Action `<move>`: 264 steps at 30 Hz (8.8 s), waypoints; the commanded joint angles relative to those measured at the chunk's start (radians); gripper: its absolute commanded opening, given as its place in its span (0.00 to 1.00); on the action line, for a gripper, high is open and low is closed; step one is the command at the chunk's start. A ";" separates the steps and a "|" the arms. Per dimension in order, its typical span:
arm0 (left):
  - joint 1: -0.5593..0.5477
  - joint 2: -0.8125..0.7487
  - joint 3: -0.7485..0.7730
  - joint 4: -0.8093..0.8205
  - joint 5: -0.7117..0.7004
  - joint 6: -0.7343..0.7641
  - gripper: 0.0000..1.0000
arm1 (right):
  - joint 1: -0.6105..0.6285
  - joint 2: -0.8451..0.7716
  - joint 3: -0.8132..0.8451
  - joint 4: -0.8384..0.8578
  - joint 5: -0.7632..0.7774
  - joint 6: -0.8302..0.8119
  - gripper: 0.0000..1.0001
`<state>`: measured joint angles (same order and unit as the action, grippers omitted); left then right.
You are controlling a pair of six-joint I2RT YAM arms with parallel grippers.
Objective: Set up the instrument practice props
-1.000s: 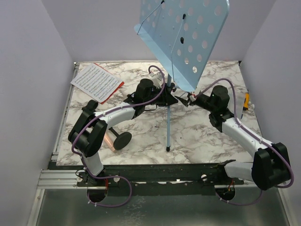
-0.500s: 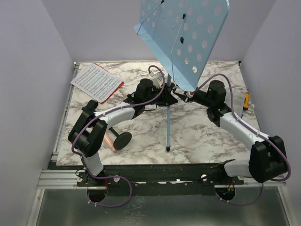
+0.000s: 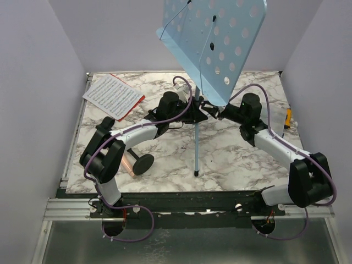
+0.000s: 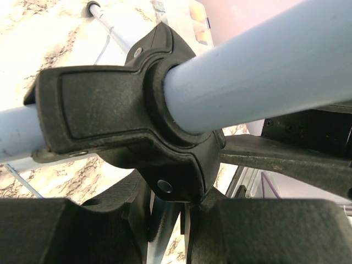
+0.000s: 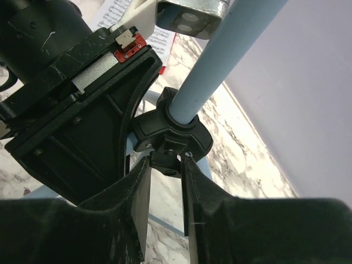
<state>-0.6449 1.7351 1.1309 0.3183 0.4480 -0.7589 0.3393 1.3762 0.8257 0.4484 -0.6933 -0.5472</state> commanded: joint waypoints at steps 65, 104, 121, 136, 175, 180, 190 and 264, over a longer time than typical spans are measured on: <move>0.012 -0.235 -0.109 -0.075 -0.013 -0.130 0.88 | 0.127 -0.352 0.000 -0.826 0.497 1.119 1.00; 0.152 -0.659 -0.139 -0.649 -0.297 0.132 0.99 | 0.293 -0.127 -0.011 -0.732 0.496 0.383 0.00; 0.275 -0.102 -0.032 -0.091 0.072 -0.177 0.84 | 0.004 0.000 -0.005 -0.605 0.523 0.274 0.00; 0.163 0.090 -0.002 -0.082 0.251 -0.167 0.84 | -0.080 -0.014 -0.015 -0.526 0.888 0.332 0.76; 0.315 0.285 0.464 -0.593 -0.932 0.590 0.79 | -0.080 -0.780 -0.035 -0.846 0.584 0.754 1.00; 0.317 0.463 0.670 -0.644 -1.003 0.611 0.70 | -0.080 -0.842 -0.034 -0.904 0.595 0.736 1.00; 0.317 0.726 0.946 -0.754 -1.115 0.651 0.61 | -0.080 -0.906 -0.006 -0.930 0.618 0.691 1.00; -0.347 -0.546 -0.410 -0.335 -0.230 0.036 0.00 | 0.105 -0.313 -0.332 -0.423 0.222 1.733 0.98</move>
<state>-0.9470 1.1584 0.7349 -0.1139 0.2539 -0.6968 0.3908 1.0504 0.5423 -0.0528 -0.5262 1.1294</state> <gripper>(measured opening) 0.018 0.989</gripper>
